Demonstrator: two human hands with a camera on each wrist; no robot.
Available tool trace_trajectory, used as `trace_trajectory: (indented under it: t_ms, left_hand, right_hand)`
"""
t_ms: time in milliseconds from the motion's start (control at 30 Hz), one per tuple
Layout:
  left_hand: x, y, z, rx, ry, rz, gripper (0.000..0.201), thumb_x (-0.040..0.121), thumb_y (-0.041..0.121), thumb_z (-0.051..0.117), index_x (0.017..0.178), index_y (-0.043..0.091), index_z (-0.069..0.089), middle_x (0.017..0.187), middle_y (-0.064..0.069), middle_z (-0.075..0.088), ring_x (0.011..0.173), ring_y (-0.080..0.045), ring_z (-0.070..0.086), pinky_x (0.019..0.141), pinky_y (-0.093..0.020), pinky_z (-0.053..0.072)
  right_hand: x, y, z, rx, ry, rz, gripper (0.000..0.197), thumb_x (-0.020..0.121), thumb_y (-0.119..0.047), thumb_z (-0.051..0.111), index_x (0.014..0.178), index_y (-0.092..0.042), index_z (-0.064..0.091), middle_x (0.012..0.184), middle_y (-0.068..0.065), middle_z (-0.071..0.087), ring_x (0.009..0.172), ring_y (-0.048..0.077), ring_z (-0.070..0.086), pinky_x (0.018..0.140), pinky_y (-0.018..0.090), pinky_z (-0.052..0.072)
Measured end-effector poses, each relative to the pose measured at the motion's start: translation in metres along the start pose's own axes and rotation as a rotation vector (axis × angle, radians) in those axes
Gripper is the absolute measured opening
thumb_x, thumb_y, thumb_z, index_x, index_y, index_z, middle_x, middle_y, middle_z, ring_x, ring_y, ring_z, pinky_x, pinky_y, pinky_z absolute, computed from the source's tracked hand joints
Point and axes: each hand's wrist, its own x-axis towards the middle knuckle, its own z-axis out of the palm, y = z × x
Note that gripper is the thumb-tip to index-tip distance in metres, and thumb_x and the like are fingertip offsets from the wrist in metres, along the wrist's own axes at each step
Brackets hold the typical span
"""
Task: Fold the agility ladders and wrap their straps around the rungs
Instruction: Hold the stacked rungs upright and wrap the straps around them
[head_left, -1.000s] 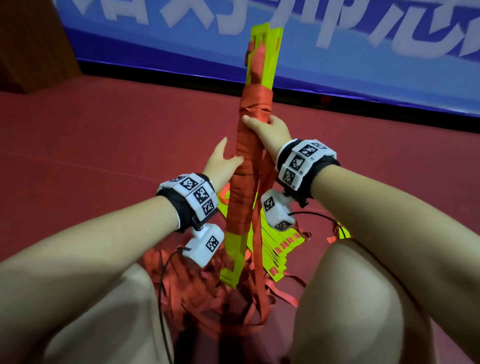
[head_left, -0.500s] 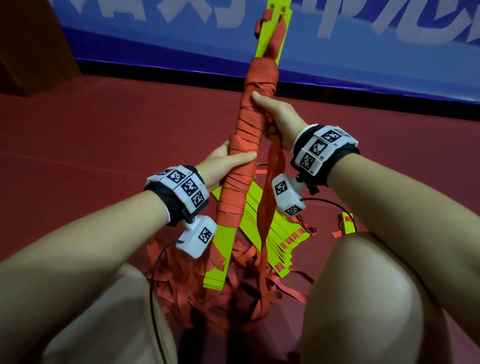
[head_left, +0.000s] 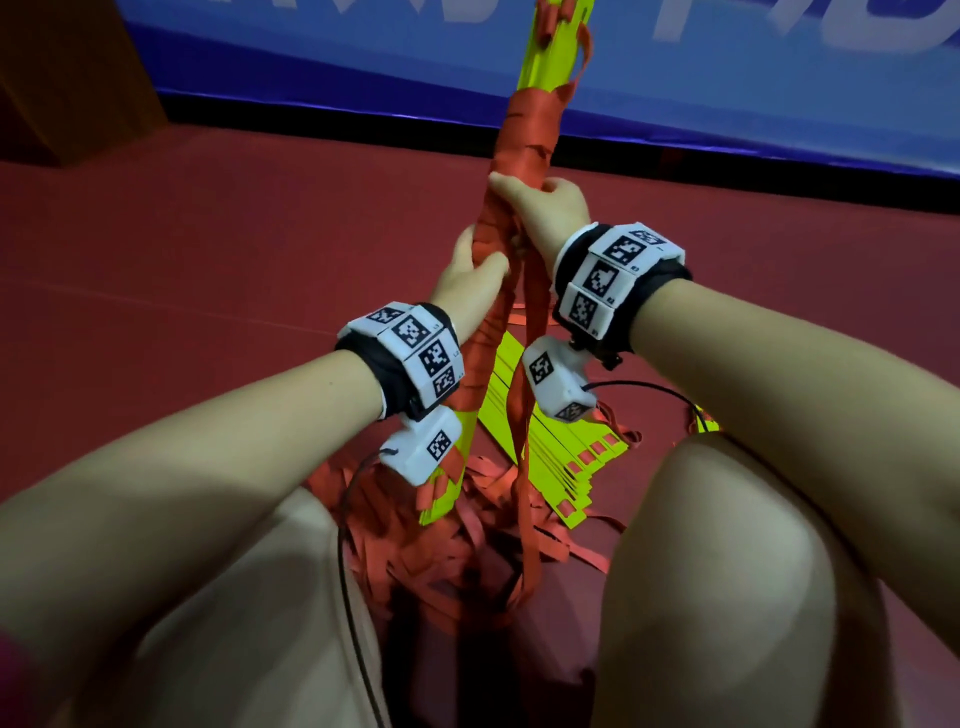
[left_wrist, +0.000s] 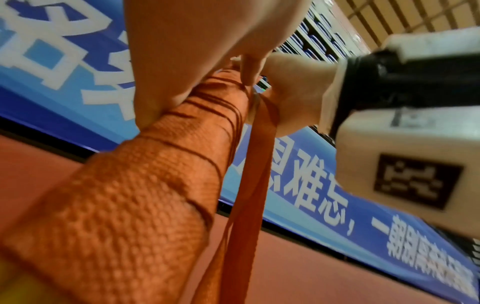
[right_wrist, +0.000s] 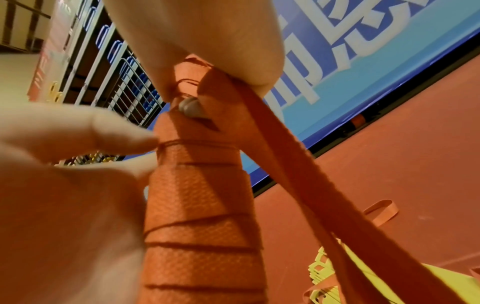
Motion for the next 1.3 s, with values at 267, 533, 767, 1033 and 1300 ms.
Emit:
trace_trajectory:
  t_ms: [267,533,767,1033,1300]
  left_hand:
    - [-0.003,0.012,-0.013,-0.275,-0.152,0.016,0.035,0.077,0.031,0.061,0.11,0.021,0.058,0.086,-0.001,0.064,0.07,-0.012,0.063,0.069,-0.03,0.053]
    - [-0.011,0.0,-0.008,-0.253,-0.21,0.039,0.025,0.092,0.012,0.062,0.113,0.021,0.051,0.088,-0.003,0.06,0.066,-0.018,0.064,0.065,-0.033,0.057]
    - [-0.008,-0.015,-0.005,0.148,0.101,0.137,0.061,0.082,0.027,0.074,0.135,0.023,0.044,0.104,0.004,0.063,0.093,-0.016,0.06,0.081,-0.024,0.045]
    - [-0.006,-0.008,-0.008,0.128,-0.089,0.161,0.066,0.074,0.033,0.053,0.138,0.039,0.04,0.112,0.007,0.061,0.096,-0.009,0.061,0.088,-0.027,0.05]
    - [-0.005,-0.014,-0.016,0.166,-0.242,0.155,0.107,0.054,0.049,0.076,0.146,0.022,0.028,0.126,0.005,0.056,0.114,-0.011,0.056,0.1,-0.026,0.043]
  right_hand:
    - [-0.001,-0.023,-0.029,0.347,-0.197,-0.084,0.017,0.092,-0.026,0.061,0.079,-0.017,0.059,0.052,-0.004,0.051,0.037,0.009,0.043,0.041,0.017,0.036]
    - [-0.009,-0.026,-0.045,0.244,-0.31,-0.072,0.016,0.094,-0.029,0.059,0.087,-0.015,0.06,0.053,-0.005,0.055,0.038,0.007,0.045,0.039,0.018,0.041]
    - [-0.012,-0.019,-0.032,0.057,-0.119,0.035,0.03,0.095,-0.031,0.057,0.074,-0.01,0.052,0.055,0.007,0.049,0.03,0.01,0.045,0.038,0.016,0.038]
    - [-0.006,-0.013,-0.025,0.053,-0.009,-0.022,0.029,0.082,-0.037,0.072,0.067,-0.017,0.056,0.048,-0.002,0.049,0.032,0.008,0.04,0.038,0.018,0.032]
    - [0.004,-0.02,-0.031,0.326,-0.153,-0.037,0.025,0.083,-0.035,0.072,0.068,-0.021,0.058,0.056,-0.003,0.049,0.042,0.009,0.036,0.043,0.019,0.03]
